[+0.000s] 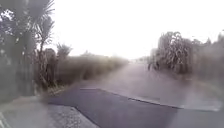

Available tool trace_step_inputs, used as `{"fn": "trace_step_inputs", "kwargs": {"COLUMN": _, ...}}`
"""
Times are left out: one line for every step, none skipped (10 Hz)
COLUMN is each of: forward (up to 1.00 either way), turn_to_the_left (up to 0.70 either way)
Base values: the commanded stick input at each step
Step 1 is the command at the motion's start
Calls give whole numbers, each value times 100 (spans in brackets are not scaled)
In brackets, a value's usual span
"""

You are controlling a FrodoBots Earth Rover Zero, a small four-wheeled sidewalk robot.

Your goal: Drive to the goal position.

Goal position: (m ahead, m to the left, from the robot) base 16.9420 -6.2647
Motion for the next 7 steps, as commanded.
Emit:
{"fn": "trace_step_inputs", "kwargs": {"forward": 70, "turn_to_the_left": -2}}
{"fn": "trace_step_inputs", "kwargs": {"forward": 70, "turn_to_the_left": 0}}
{"fn": "trace_step_inputs", "kwargs": {"forward": 70, "turn_to_the_left": 0}}
{"fn": "trace_step_inputs", "kwargs": {"forward": 70, "turn_to_the_left": 0}}
{"fn": "trace_step_inputs", "kwargs": {"forward": 70, "turn_to_the_left": 0}}
{"fn": "trace_step_inputs", "kwargs": {"forward": 70, "turn_to_the_left": 0}}
{"fn": "trace_step_inputs", "kwargs": {"forward": 70, "turn_to_the_left": 0}}
